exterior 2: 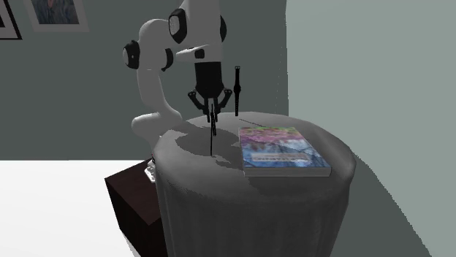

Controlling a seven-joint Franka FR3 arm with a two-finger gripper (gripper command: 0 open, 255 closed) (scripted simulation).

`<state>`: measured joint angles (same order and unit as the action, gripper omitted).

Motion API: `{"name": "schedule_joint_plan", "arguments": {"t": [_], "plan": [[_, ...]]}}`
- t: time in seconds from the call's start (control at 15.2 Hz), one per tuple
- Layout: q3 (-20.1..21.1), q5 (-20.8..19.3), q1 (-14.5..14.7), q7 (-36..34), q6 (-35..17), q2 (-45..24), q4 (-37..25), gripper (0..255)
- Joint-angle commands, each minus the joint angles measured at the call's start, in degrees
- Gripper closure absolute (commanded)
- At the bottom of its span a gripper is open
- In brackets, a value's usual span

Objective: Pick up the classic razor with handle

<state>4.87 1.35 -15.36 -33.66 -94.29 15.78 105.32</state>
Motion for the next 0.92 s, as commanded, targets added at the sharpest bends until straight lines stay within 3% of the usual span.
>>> {"name": "schedule_joint_plan", "arguments": {"t": [0.0, 0.4, 0.86], "plan": [[0.00, 0.00, 0.00, 0.01, -0.04, 0.00, 0.03, 255], [0.02, 0.01, 0.02, -0.04, -0.03, 0.02, 0.04, 255], [0.04, -0.14, -0.03, -0.16, 5.55, -1.76, -7.32, 255]]}}
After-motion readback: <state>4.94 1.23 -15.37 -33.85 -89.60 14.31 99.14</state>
